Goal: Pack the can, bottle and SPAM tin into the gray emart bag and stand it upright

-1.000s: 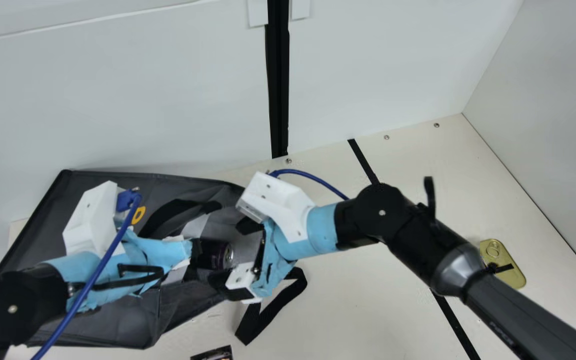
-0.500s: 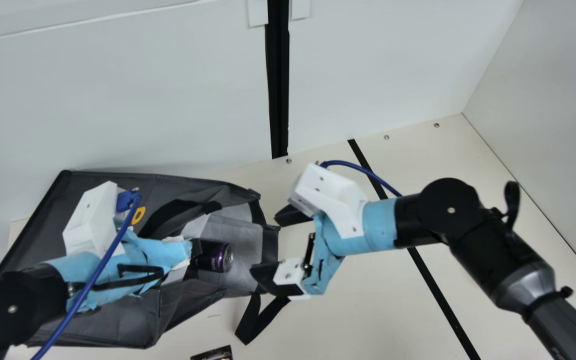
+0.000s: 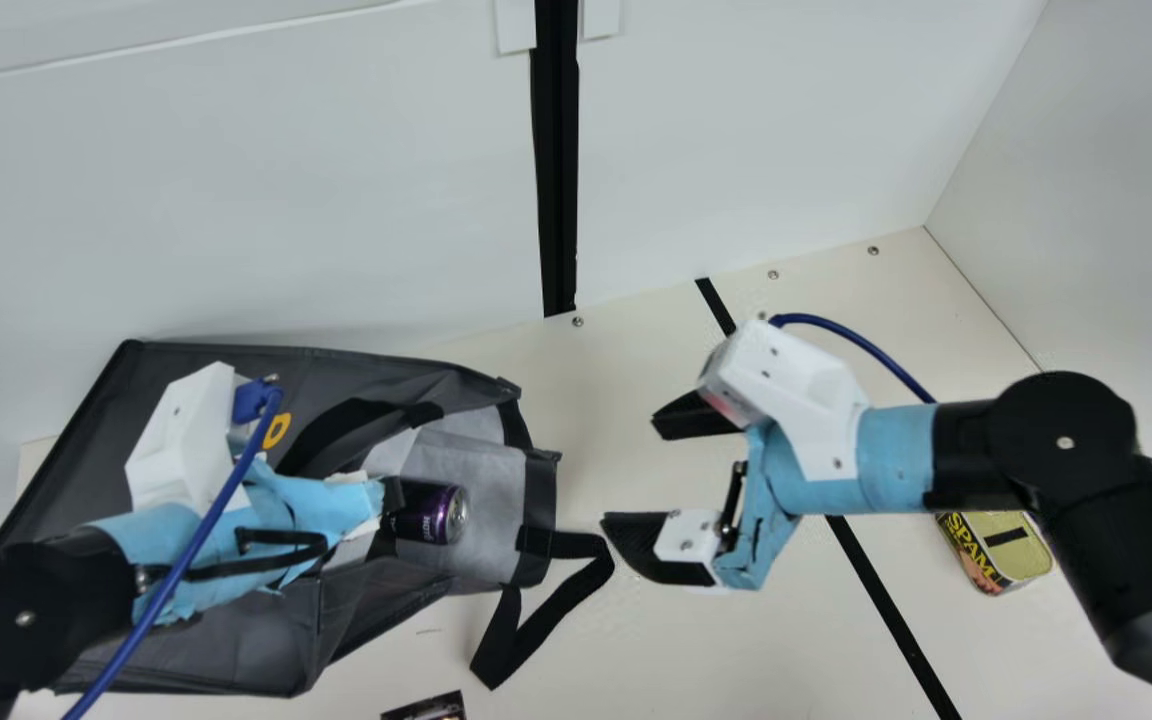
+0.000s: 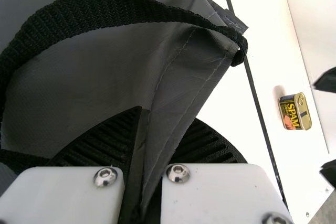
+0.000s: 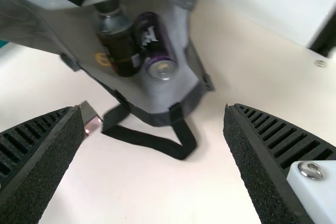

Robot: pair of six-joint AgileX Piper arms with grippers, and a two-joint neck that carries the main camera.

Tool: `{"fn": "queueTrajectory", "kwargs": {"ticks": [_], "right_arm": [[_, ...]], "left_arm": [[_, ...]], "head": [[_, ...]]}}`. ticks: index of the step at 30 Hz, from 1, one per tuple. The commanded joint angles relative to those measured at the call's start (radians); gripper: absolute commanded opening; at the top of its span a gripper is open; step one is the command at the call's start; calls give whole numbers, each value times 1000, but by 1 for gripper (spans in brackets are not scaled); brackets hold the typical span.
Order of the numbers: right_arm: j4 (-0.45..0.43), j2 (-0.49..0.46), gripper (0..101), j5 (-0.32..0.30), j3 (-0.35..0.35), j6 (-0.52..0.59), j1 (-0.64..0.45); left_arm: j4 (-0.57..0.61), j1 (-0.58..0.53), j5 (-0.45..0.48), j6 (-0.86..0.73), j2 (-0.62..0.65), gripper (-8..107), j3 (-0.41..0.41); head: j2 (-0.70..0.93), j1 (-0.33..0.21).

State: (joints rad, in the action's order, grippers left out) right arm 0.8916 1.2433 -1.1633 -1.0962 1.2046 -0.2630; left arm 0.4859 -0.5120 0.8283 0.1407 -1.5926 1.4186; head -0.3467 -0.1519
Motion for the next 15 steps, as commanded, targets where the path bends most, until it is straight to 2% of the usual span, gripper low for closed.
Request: {"fn": "queueTrajectory", "kwargs": {"ticks": [1, 8, 15], "right_arm": [[-11, -16, 95, -2, 2, -8, -50], [-75, -68, 95, 12, 3, -64, -165], [-165, -99, 95, 53, -5, -161, -267]], "left_arm": [[0, 0, 0, 0, 0, -8, 0], [0, 0, 0, 0, 0, -8, 0], [0, 0, 0, 0, 0, -8, 0]], "head": [[-2, -23], [-2, -23], [-2, -23]]}}
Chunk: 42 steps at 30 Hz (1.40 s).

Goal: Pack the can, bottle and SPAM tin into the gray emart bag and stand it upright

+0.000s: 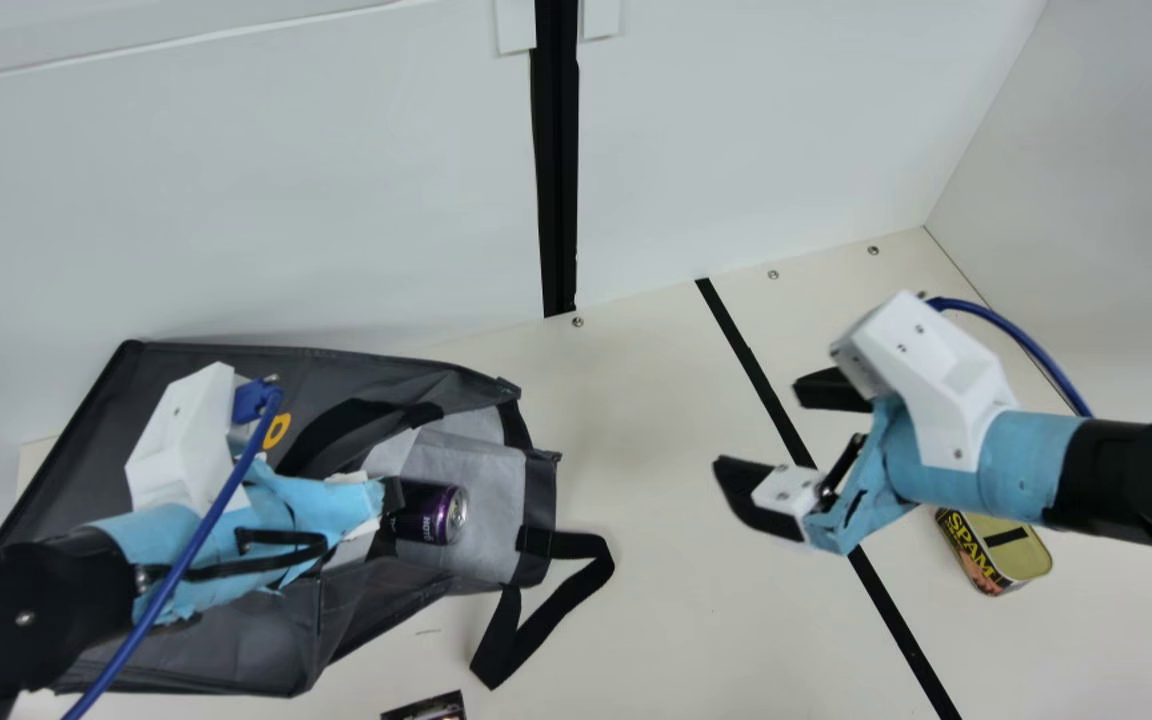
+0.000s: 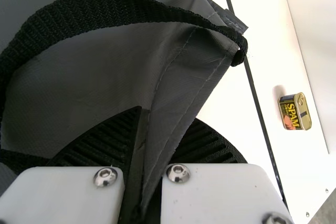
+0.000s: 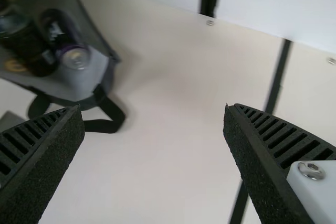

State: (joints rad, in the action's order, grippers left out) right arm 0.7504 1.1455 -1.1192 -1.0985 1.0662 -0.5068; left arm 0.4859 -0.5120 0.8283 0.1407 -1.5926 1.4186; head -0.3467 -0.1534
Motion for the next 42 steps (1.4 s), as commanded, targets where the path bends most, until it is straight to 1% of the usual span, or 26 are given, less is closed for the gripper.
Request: {"fn": "queueTrajectory", "kwargs": {"ticks": [1, 4, 7, 14, 20, 26, 30, 37, 42], "right_arm": [[-39, -4, 95, 15, -5, -36, -36], [-82, -10, 95, 26, -17, -76, -72], [-131, -14, 95, 23, -34, -121, -106], [-244, -18, 95, -14, -95, -259, -177], [-352, -36, 95, -46, -135, -422, -206], [-481, -77, 95, -76, -149, -618, -177], [-562, -106, 95, -101, -157, -744, -135], [-703, -144, 95, -101, -127, -933, -36], [-771, -165, 95, -101, -102, -1020, 15]], "left_arm": [[0, 0, 0, 0, 0, -8, 0], [0, 0, 0, 0, 0, -8, 0], [0, 0, 0, 0, 0, -8, 0], [0, 0, 0, 0, 0, -8, 0], [0, 0, 0, 0, 0, -8, 0], [0, 0, 0, 0, 0, -8, 0], [0, 0, 0, 0, 0, -8, 0], [0, 0, 0, 0, 0, -8, 0], [0, 0, 0, 0, 0, -8, 0]], "head": [[-2, -21], [-2, -21], [-2, -21], [-2, -21], [-2, -21], [-2, -21], [-2, -21], [-2, -21], [-2, -21]]}}
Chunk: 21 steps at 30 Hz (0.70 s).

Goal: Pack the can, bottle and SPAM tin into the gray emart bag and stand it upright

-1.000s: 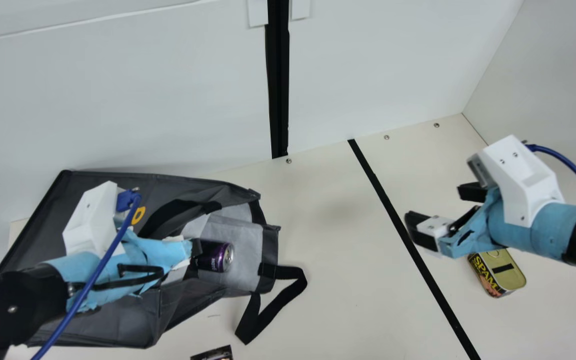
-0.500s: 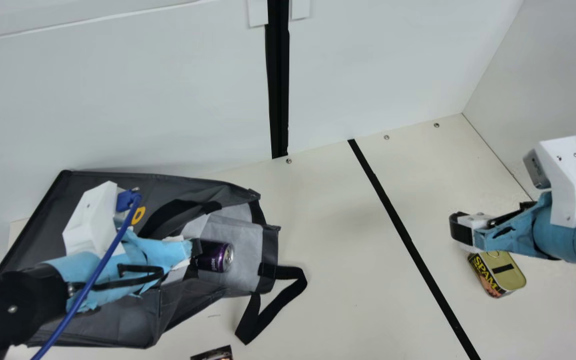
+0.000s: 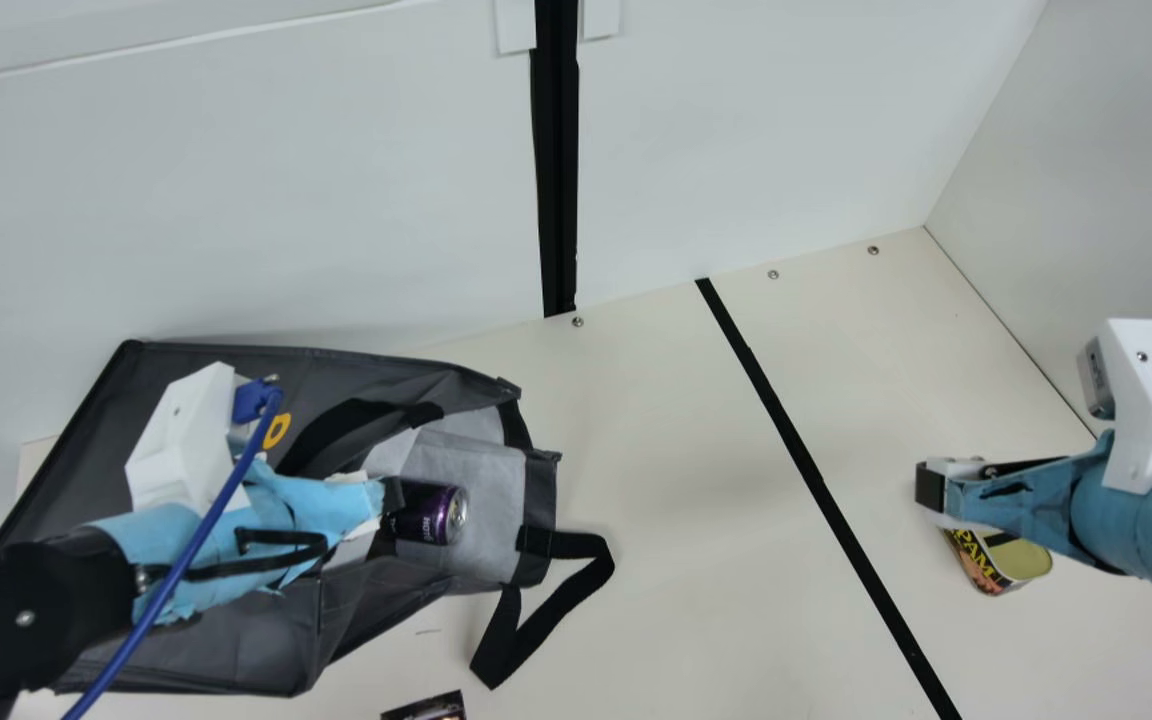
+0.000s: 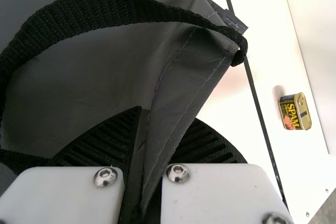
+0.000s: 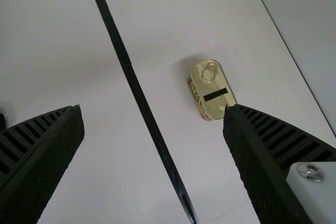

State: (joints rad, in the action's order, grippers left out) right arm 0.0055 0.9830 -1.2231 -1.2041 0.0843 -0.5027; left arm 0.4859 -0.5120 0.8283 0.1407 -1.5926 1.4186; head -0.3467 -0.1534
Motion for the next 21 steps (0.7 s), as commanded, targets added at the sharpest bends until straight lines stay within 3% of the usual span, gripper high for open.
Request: {"fn": "queueTrajectory", "kwargs": {"ticks": [1, 9, 21], "right_arm": [[-36, -6, 95, 3, 8, -51, 18], [-76, -29, 95, 3, 34, -101, 39], [-65, -45, 95, 3, 52, -72, -2]], "left_arm": [[0, 0, 0, 0, 0, -8, 0], [0, 0, 0, 0, 0, -8, 0], [0, 0, 0, 0, 0, -8, 0]], "head": [[-2, -21], [-2, -21], [-2, -21]]}}
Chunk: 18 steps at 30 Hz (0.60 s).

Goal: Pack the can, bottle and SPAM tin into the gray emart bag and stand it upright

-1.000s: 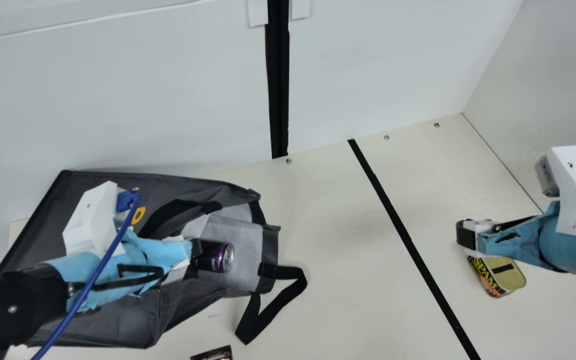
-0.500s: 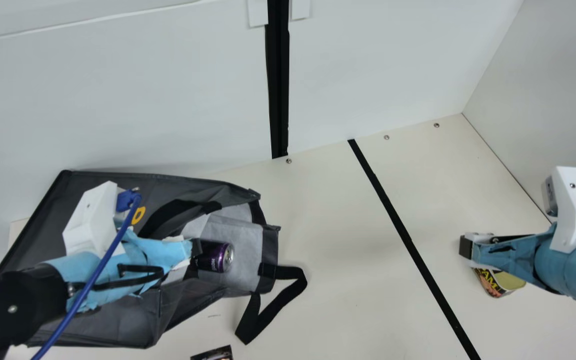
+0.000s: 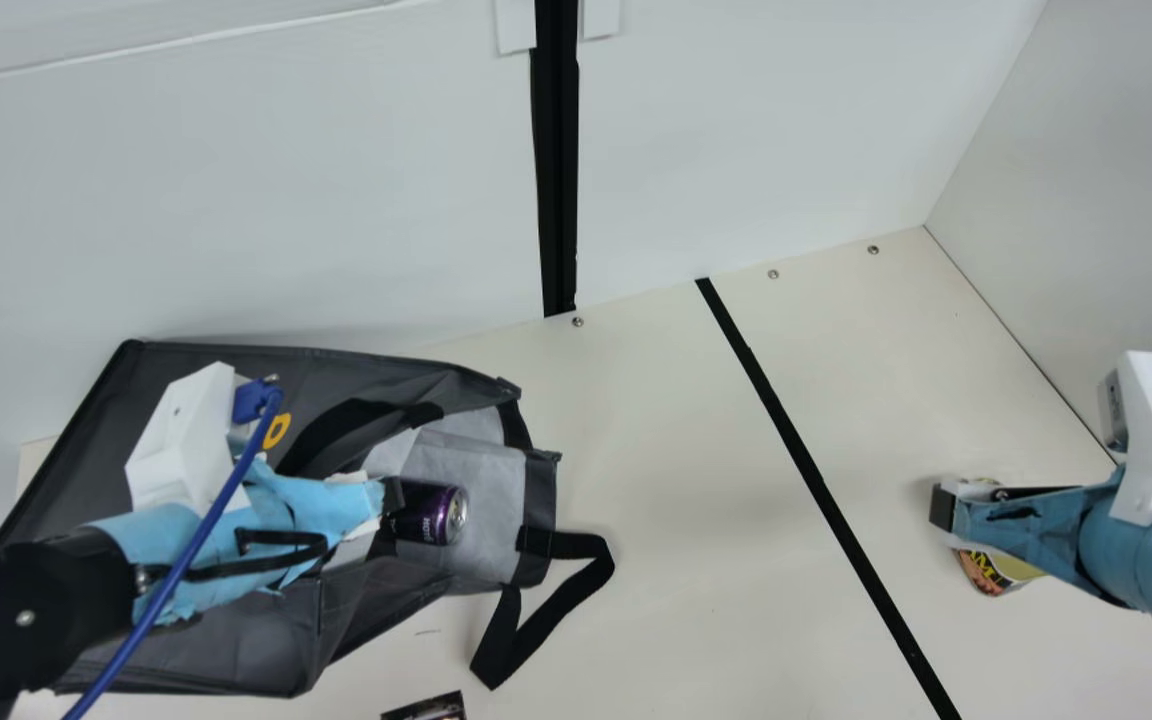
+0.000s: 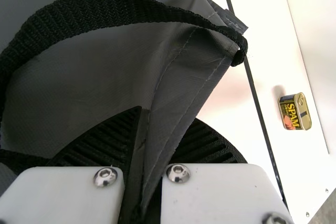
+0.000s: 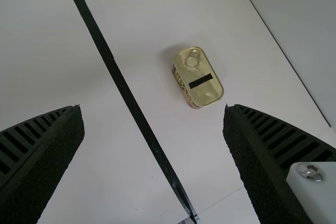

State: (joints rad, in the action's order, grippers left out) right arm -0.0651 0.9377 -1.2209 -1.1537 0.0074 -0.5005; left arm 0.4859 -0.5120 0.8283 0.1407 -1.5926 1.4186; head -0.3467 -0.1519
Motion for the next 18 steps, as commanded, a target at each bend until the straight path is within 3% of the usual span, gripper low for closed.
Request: {"fn": "queueTrajectory", "kwargs": {"ticks": [1, 18], "right_arm": [[6, 0, 95, 1, 2, 7, -6], [-20, 47, 95, 1, 3, 122, -54]], "left_arm": [[0, 0, 0, 0, 0, -8, 0], [0, 0, 0, 0, 0, -8, 0]], "head": [[-2, -23], [-2, -23]]}}
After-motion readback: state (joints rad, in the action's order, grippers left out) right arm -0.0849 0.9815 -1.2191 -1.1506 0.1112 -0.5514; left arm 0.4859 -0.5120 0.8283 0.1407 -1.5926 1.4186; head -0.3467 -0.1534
